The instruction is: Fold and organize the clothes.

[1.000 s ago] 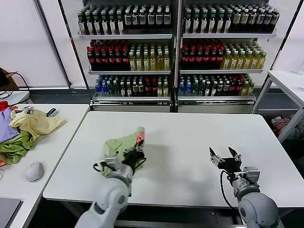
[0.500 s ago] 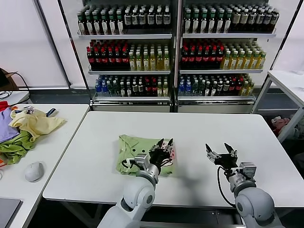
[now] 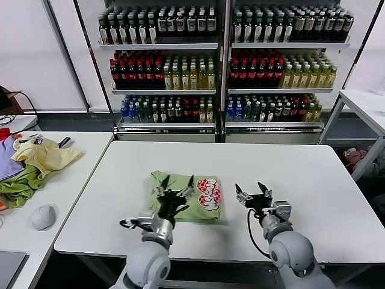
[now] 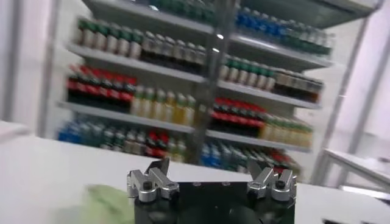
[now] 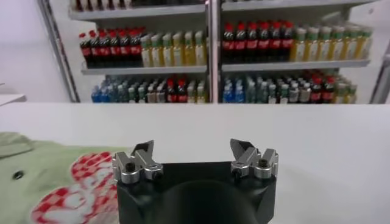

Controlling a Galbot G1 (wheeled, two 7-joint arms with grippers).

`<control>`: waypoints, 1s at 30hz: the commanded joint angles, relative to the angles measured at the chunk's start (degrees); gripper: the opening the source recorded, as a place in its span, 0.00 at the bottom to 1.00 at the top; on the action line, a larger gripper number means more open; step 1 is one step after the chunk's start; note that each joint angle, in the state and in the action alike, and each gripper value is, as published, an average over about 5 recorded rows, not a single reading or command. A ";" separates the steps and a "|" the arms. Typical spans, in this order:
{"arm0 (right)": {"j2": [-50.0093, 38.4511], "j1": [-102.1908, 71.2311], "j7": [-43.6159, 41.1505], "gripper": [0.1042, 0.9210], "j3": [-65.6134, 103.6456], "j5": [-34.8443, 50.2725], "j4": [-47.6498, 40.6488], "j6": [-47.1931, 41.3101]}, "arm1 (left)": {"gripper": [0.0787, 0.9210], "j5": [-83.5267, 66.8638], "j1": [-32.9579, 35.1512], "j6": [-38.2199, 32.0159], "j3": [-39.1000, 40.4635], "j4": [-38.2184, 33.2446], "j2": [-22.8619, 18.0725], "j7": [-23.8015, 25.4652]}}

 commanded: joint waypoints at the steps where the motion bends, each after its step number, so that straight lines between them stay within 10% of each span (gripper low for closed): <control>1: 6.08 4.53 1.98 0.88 -9.73 -5.71 -6.11 -1.31 | 0.88 4.85 11.64 -3.75 -12.76 -6.38 3.98 -1.40; 19: 11.70 9.72 7.01 0.87 -13.27 -9.24 -17.11 -4.03 | 0.88 6.52 18.45 -4.72 -13.75 -10.19 3.32 -2.03; 30: 8.51 10.28 5.84 0.53 -10.91 -7.98 -16.85 -2.64 | 0.88 7.29 19.98 -4.73 -13.16 -11.33 2.68 -1.99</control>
